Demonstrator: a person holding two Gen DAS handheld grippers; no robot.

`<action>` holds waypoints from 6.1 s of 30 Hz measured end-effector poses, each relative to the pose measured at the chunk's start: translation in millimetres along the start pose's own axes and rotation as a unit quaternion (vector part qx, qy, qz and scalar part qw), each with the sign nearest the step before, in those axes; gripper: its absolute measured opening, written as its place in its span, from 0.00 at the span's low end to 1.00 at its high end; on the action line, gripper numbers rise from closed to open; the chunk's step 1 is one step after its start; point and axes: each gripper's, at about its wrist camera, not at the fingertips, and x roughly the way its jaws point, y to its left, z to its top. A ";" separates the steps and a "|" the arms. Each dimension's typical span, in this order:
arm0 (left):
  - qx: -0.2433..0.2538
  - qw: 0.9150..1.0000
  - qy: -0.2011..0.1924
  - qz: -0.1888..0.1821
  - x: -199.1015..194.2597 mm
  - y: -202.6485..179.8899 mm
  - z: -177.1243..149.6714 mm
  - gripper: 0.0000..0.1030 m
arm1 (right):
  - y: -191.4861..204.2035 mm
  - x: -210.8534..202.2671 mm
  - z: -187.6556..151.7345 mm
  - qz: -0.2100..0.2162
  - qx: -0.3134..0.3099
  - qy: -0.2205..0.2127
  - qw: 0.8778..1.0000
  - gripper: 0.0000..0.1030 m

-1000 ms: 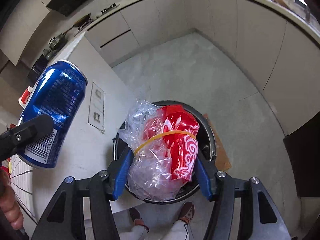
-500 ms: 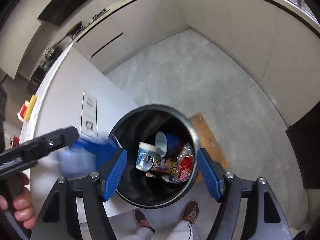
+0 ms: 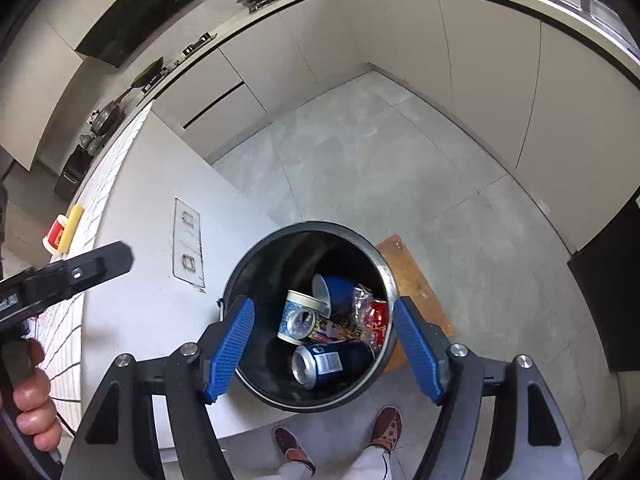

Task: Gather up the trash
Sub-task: 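Move both tools back to the island toward the sponge and cup, then grasp the yellow sponge with the right tool while the left tool grasps the red-white cup, then carry sponge and cup over the black bin and open both tools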

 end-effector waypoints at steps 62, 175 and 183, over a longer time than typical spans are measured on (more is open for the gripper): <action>0.029 0.991 -0.090 0.095 -136.4 433.1 45.2 0.72 | 502.0 105.5 18.1 0.021 -0.089 -0.042 0.995 0.76; 0.021 0.993 -0.087 -0.074 -92.0 90.8 -48.5 0.53 | 129.7 -57.9 -54.0 -0.053 -0.054 -0.049 0.996 0.46; -0.033 0.996 -0.065 -0.042 -33.9 21.3 -43.8 0.54 | 53.8 -1.7 -31.1 -0.008 -0.095 0.026 0.995 0.46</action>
